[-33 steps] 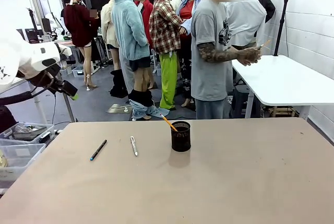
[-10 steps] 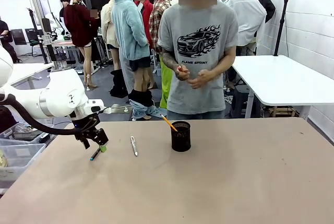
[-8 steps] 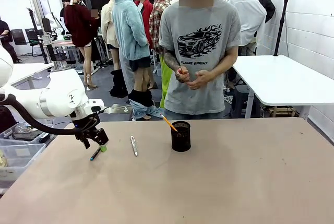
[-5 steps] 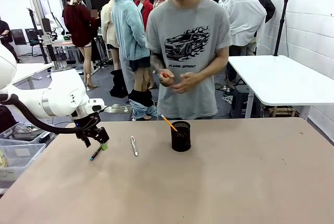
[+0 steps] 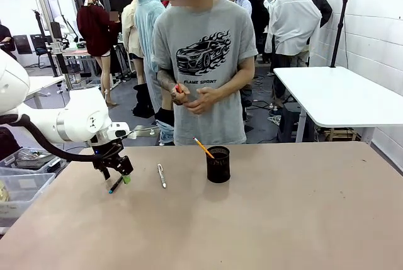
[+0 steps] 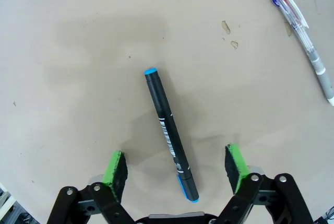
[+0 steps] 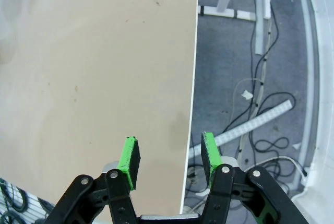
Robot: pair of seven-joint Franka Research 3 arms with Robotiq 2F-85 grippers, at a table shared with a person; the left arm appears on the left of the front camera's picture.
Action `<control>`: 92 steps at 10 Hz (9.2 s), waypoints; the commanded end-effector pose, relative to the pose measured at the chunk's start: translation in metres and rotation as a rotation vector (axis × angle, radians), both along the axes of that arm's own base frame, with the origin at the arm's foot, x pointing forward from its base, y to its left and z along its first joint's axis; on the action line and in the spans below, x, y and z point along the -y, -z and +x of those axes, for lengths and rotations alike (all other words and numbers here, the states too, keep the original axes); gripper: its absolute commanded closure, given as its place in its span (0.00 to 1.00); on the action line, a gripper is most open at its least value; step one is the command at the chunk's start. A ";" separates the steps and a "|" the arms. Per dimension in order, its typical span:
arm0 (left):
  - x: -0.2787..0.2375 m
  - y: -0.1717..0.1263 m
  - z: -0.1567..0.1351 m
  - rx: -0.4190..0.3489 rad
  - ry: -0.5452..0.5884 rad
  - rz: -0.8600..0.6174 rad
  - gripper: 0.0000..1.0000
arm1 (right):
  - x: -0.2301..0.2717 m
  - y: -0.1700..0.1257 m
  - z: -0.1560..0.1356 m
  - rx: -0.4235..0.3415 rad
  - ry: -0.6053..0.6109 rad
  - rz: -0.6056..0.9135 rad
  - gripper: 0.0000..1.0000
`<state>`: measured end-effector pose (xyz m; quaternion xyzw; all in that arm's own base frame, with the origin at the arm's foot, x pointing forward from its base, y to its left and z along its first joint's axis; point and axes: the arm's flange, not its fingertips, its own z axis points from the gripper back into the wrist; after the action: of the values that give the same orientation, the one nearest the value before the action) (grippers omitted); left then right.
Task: Place the pens into the pen holder.
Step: Pick up a writing instrument from the table and place it into the Pen holder.
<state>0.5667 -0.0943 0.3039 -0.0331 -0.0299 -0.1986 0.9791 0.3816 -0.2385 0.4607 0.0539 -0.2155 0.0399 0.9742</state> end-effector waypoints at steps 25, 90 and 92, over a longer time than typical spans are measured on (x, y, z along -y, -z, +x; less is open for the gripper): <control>-0.100 -0.133 -0.065 0.612 0.664 -1.006 1.00 | 0.000 0.001 0.001 0.004 0.004 -0.016 0.40; 0.058 -0.219 -0.033 0.375 0.406 -0.441 0.28 | 0.000 0.001 0.001 0.004 0.004 -0.016 0.40; 0.059 -0.213 -0.038 0.293 0.352 -0.365 0.28 | 0.000 0.001 0.001 0.004 0.004 -0.016 0.40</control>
<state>0.5313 -0.1451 0.5063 -0.1720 -0.2328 -0.3589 0.8874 0.3819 -0.2392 0.4609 0.0550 -0.2170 0.0396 0.9738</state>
